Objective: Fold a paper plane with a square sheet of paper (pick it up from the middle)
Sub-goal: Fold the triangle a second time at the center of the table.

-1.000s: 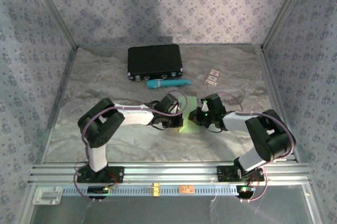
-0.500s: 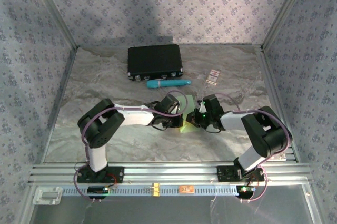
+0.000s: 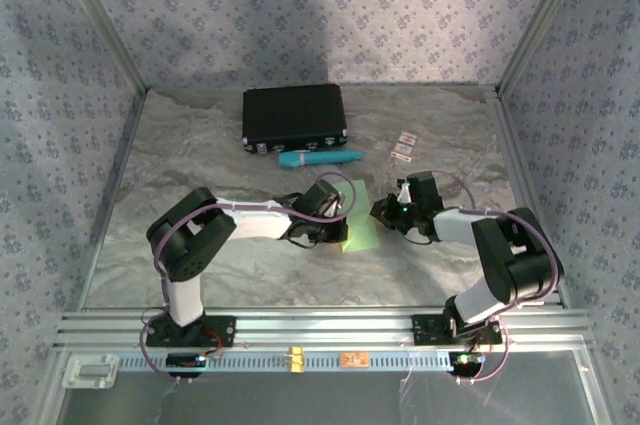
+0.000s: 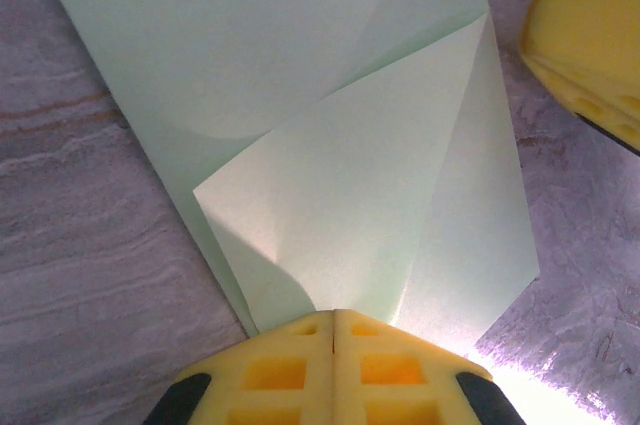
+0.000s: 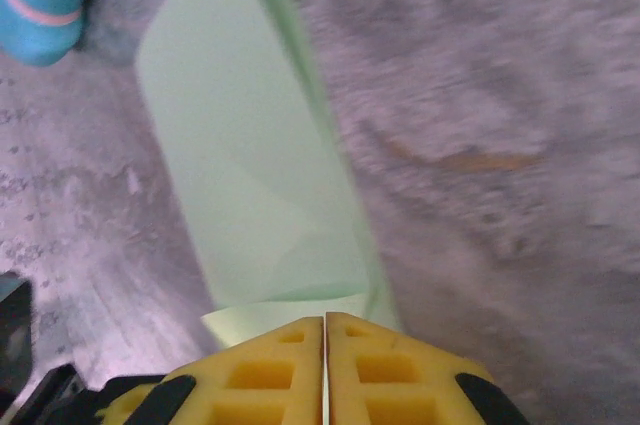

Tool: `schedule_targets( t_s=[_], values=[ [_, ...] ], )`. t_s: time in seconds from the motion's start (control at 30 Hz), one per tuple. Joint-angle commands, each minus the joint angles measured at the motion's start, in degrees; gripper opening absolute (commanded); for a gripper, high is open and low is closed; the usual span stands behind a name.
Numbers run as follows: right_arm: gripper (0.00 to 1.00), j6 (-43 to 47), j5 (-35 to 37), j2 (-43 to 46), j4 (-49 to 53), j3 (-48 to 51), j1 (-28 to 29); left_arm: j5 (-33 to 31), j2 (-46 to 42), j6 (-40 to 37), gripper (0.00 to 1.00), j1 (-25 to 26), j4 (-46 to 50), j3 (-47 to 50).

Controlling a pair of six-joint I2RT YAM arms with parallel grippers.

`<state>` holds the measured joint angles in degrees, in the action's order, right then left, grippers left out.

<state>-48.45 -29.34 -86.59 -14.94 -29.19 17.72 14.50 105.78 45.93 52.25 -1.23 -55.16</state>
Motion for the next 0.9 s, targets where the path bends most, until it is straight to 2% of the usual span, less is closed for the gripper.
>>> schedule_targets(
  t_s=[0.0,0.2,0.37,0.6,0.73,0.87],
  values=[
    [0.10,1.60,0.34,0.86,1.36,-1.50,2.46,-2.76,0.42,-1.03,0.02,0.14,6.15,2.03],
    [0.10,2.07,0.59,-3.95,0.35,-2.05,3.18,-2.70,0.36,-2.35,0.02,0.14,7.38,1.10],
    [0.09,2.52,-0.88,-7.59,-1.42,-2.33,-0.54,-2.65,0.40,-2.80,0.02,0.13,7.91,1.10],
    [0.10,4.08,-1.12,-6.75,0.67,-4.66,-5.73,-2.53,0.51,-2.93,0.02,0.18,7.84,1.53],
    [0.11,4.41,-2.84,-4.39,1.00,-5.00,-5.12,-2.48,0.22,-3.57,0.01,0.12,8.04,1.85],
    [0.11,4.10,-3.84,-3.30,1.30,-4.65,-2.02,-2.00,0.22,-4.82,0.01,-0.30,8.78,1.81]
  ],
)
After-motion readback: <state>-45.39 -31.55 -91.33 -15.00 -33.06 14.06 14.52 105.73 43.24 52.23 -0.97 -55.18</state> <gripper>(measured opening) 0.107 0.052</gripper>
